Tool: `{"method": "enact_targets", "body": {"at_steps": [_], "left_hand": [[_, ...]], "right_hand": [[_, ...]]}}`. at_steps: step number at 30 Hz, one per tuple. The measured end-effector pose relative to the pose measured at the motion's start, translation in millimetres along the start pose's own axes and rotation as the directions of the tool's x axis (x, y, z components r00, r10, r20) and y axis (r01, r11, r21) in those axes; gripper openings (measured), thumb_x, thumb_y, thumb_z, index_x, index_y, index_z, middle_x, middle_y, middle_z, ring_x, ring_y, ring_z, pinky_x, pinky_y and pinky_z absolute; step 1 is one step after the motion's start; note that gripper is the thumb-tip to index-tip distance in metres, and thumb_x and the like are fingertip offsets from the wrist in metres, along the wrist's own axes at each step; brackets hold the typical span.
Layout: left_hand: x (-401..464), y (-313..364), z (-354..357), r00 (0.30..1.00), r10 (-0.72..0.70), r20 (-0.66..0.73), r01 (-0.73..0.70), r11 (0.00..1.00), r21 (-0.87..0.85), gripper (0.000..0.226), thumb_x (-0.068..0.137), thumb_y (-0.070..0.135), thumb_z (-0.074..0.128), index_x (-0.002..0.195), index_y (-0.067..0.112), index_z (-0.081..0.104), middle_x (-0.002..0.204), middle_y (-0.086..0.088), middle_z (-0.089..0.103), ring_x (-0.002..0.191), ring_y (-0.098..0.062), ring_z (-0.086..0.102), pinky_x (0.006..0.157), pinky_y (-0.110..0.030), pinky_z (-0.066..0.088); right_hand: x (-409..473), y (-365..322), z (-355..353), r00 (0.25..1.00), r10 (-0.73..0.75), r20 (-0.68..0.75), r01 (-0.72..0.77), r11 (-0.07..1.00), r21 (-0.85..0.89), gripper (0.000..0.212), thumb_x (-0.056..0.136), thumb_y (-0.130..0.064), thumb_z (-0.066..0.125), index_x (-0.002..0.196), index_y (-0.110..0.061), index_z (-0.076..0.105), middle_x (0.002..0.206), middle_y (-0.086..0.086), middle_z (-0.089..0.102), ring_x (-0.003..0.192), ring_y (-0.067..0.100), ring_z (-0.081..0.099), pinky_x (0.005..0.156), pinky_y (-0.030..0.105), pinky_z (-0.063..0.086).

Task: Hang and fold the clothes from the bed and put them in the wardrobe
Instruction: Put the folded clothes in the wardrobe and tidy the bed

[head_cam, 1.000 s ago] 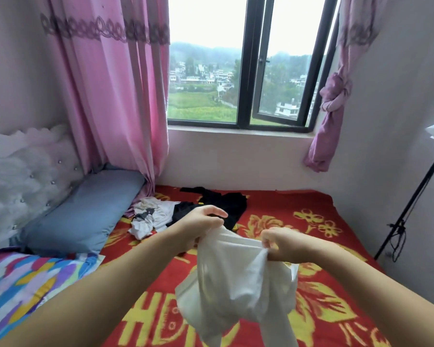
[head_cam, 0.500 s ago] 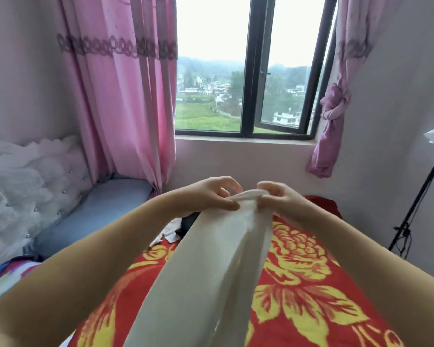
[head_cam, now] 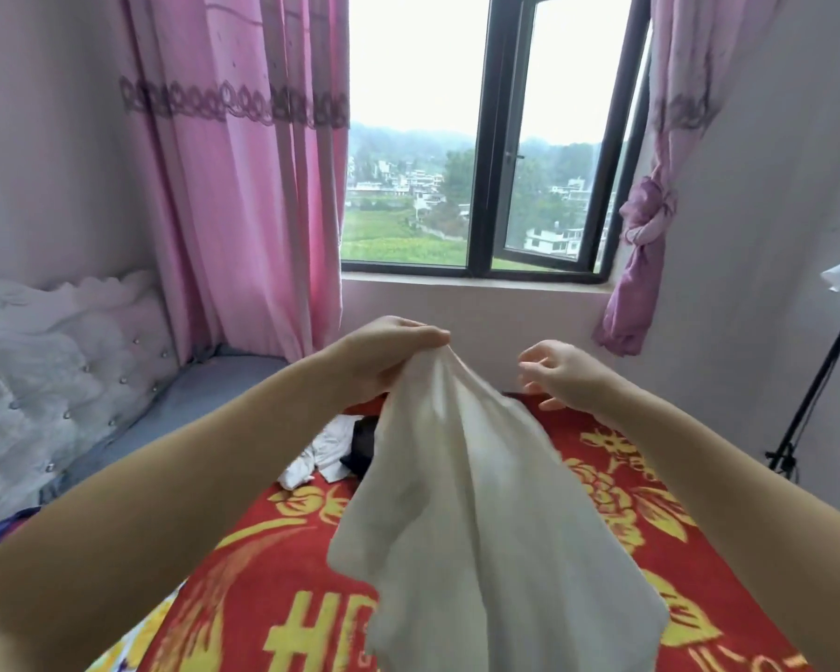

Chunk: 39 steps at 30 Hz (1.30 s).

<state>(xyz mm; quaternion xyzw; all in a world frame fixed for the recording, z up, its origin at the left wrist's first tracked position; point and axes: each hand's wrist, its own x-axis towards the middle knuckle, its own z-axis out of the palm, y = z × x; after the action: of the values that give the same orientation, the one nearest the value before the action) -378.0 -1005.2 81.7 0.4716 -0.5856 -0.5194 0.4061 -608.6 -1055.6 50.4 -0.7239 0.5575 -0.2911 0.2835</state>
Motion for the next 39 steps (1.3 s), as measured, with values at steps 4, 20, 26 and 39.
{"method": "enact_targets", "body": {"at_steps": [4,20,26,39], "left_hand": [[19.6,6.4,31.0,0.984,-0.145,-0.099,0.11,0.949,-0.295,0.022,0.096,0.014,0.052,0.075,0.009,0.056,0.057,-0.002,0.054,0.045,-0.011,0.053,0.05,-0.022,0.049],[8.1,-3.2,25.1,0.834,0.538,-0.123,-0.444,0.786,0.43,0.037,0.089,0.005,0.059,0.126,0.007,0.052,0.111,-0.007,0.062,0.097,-0.015,0.06,0.089,-0.028,0.052],[18.2,-81.7,20.6,0.986,0.169,-0.005,-0.124,0.743,0.657,0.005,0.084,0.013,0.06,0.083,0.016,0.064,0.073,0.003,0.059,0.06,-0.003,0.049,0.061,-0.019,0.04],[11.8,-44.1,11.8,0.979,0.158,0.128,-0.195,0.91,0.365,0.021,0.089,0.032,0.066,0.092,0.011,0.07,0.078,0.002,0.063,0.067,-0.009,0.056,0.06,-0.018,0.043]], "right_hand": [[-26.3,-47.4,13.9,0.95,-0.043,0.31,-0.018,0.981,0.192,0.035,0.098,-0.043,0.046,0.109,-0.016,0.065,0.1,0.004,0.073,0.092,0.015,0.07,0.082,0.037,0.057],[-19.6,-55.3,22.1,0.989,-0.119,-0.083,0.143,0.898,0.417,0.031,0.1,-0.008,0.038,0.079,-0.008,0.061,0.075,0.013,0.058,0.064,0.022,0.055,0.06,0.031,0.047],[-7.9,-67.8,11.1,0.986,-0.023,-0.163,0.119,0.781,0.613,0.031,0.102,-0.016,0.04,0.075,-0.013,0.056,0.062,0.004,0.047,0.054,0.014,0.044,0.053,0.028,0.037],[-19.3,-38.7,-27.3,0.99,-0.132,-0.047,0.14,0.948,0.287,0.024,0.086,-0.031,0.069,0.105,-0.019,0.06,0.086,-0.001,0.063,0.073,0.009,0.061,0.064,0.019,0.051]]}}
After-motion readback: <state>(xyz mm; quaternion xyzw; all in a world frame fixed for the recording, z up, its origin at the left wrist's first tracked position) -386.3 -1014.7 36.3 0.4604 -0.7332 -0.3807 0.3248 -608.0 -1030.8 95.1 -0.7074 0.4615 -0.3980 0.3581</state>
